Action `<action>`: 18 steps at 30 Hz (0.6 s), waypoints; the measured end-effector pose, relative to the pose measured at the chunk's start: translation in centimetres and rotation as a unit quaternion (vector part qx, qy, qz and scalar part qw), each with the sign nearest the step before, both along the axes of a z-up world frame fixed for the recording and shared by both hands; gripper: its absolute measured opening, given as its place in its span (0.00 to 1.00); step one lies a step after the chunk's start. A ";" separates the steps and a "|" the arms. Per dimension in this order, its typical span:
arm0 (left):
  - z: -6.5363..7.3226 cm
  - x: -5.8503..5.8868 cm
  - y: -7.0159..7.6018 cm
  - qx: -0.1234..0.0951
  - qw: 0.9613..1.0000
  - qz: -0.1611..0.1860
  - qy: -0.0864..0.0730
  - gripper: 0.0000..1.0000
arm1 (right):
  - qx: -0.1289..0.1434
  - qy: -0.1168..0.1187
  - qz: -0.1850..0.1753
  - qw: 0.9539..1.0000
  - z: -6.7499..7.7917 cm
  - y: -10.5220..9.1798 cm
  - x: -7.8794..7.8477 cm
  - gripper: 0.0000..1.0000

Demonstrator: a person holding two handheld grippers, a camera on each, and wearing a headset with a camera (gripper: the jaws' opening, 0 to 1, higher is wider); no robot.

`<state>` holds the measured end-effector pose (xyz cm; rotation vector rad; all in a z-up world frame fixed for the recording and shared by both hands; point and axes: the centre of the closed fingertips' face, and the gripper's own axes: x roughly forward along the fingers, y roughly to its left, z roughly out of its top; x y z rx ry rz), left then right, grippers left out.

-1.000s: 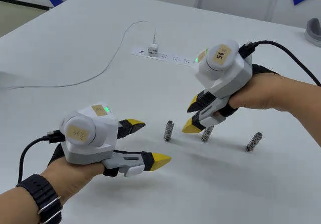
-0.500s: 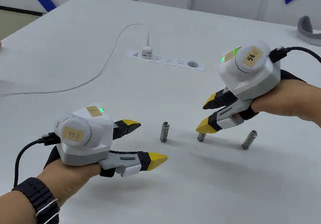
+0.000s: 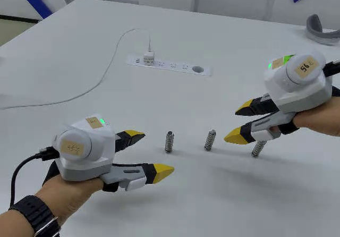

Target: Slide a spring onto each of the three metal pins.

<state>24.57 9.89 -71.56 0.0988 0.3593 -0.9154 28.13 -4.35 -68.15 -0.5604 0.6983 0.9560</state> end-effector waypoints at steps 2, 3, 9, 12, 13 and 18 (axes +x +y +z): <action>0.0 0.0 -0.1 0.000 1.000 0.000 0.000 0.63 | 0.008 -0.003 -0.011 1.000 0.1 -0.7 0.0 0.48; 0.0 0.0 -0.1 0.000 1.000 0.001 0.000 0.63 | 0.010 -0.003 -0.014 1.000 0.1 -1.1 -0.1 0.48; -0.1 0.0 0.0 0.001 1.000 0.004 0.002 0.64 | 0.029 -0.010 -0.039 0.999 -0.1 -3.3 -0.7 0.51; -0.1 0.0 0.1 0.001 1.000 0.005 0.002 0.64 | 0.040 -0.013 -0.051 0.998 -0.4 -4.1 -1.0 0.52; -0.1 0.0 0.1 0.001 1.000 0.005 0.002 0.64 | 0.042 -0.012 -0.054 0.998 -0.5 -4.3 -1.2 0.52; -0.1 0.0 0.0 0.000 1.000 0.006 0.003 0.64 | 0.056 -0.017 -0.068 0.996 -1.2 -5.4 -1.9 0.54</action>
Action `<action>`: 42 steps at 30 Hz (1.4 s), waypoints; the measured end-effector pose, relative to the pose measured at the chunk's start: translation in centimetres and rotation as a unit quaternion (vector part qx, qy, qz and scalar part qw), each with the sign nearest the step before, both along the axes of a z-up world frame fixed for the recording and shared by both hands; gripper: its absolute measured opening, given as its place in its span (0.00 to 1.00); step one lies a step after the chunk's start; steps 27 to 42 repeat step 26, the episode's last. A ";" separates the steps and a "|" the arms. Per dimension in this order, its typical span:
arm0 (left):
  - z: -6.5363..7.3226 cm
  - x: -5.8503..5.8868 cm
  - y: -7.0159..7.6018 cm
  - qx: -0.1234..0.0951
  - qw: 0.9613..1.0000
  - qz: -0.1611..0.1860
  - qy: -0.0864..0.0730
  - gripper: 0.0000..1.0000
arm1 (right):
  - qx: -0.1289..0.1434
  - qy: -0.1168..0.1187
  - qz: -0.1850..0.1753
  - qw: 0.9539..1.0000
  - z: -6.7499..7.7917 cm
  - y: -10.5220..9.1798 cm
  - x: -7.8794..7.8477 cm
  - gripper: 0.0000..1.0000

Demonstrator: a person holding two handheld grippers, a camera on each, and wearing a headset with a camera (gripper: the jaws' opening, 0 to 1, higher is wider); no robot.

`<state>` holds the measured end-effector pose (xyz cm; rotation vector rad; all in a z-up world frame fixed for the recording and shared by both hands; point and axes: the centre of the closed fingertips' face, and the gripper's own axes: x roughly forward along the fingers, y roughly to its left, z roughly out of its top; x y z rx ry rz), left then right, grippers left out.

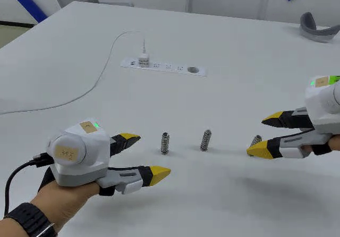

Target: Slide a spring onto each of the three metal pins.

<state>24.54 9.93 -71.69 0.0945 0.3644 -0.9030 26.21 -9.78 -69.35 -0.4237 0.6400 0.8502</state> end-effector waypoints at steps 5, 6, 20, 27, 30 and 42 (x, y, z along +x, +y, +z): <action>-0.3 -0.3 0.0 0.000 1.000 -0.001 0.003 0.65 | 0.014 -0.008 -0.009 1.000 -0.6 -0.7 -1.0 0.57; -0.3 -0.3 0.0 0.000 1.000 -0.001 0.003 0.65 | 0.019 -0.010 -0.010 1.000 -0.6 -0.8 -1.3 0.58; -0.7 -0.9 0.0 -0.005 1.000 0.001 0.007 0.66 | 0.059 -0.034 -0.050 0.996 -1.2 -2.3 -3.6 0.63; -1.0 -1.0 0.1 -0.003 1.000 0.000 0.011 0.66 | 0.067 -0.038 -0.059 0.995 -1.5 -2.5 -3.7 0.64; -1.0 -1.0 0.1 -0.003 1.000 0.000 0.011 0.66 | 0.067 -0.038 -0.059 0.995 -1.5 -2.5 -3.7 0.64; -1.0 -1.0 0.1 -0.003 1.000 0.000 0.011 0.66 | 0.067 -0.038 -0.059 0.995 -1.5 -2.5 -3.7 0.64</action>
